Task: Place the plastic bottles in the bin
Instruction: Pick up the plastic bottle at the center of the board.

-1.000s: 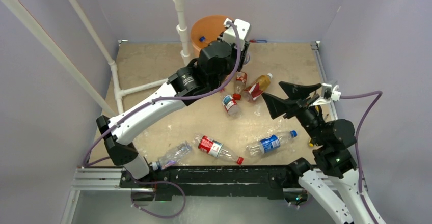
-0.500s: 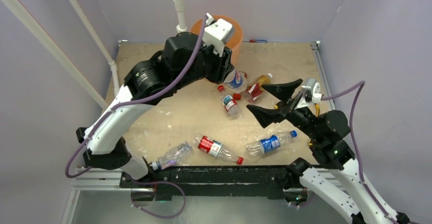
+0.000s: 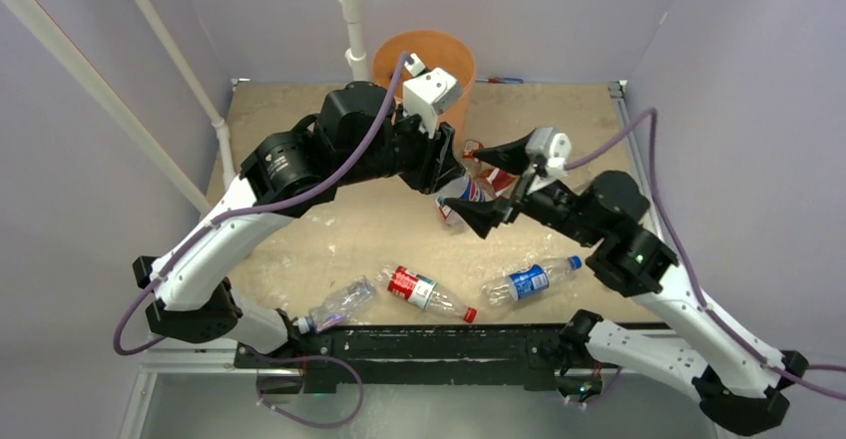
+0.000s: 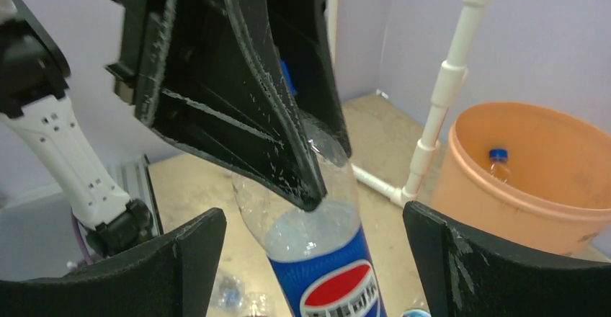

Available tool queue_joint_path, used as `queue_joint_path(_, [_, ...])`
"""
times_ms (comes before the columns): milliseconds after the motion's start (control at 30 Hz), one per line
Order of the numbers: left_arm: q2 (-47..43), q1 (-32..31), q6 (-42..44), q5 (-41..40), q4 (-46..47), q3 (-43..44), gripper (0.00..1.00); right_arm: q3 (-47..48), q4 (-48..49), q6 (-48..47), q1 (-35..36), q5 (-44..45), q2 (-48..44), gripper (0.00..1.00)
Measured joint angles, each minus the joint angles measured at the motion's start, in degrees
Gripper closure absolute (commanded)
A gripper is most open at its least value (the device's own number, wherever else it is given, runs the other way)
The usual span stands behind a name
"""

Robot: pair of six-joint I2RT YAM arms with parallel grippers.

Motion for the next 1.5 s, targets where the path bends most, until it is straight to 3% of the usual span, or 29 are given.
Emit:
queue_joint_path(200, [0.4, 0.0, 0.0, 1.9, 1.1, -0.1, 1.00, 1.5, -1.4, -4.2, 6.1, 5.9, 6.9, 0.07])
queue_joint_path(333, [0.5, 0.0, 0.0, 2.4, 1.6, -0.1, 1.00, 1.5, -2.0, -6.0, 9.5, 10.6, 9.5, 0.19])
queue_joint_path(633, [0.6, 0.0, -0.2, 2.6, 2.6, 0.3, 1.00, -0.3, 1.4, -7.4, 10.2, 14.9, 8.4, 0.52])
queue_joint_path(800, [-0.1, -0.1, -0.6, 2.6, 5.3, -1.3, 0.55, -2.2, 4.4, -7.0, 10.4, 15.8, 7.4, 0.59])
queue_joint_path(1000, [-3.7, 0.0, -2.1, 0.6, 11.7, -7.5, 0.14, -3.6, 7.1, -4.9, 10.4, 15.6, 6.1, 0.60])
queue_joint_path(1233, [-17.7, -0.5, -6.0, -4.9, 33.4, -26.9, 0.05, -4.0, 11.3, -0.2, 10.6, 13.8, 5.2, 0.60])
queue_joint_path(1500, [-38.9, 0.0, -4.1, -15.5, 58.9, -48.8, 0.02, -5.2, 19.8, 7.7, 10.1, 18.0, 5.4, 0.60])
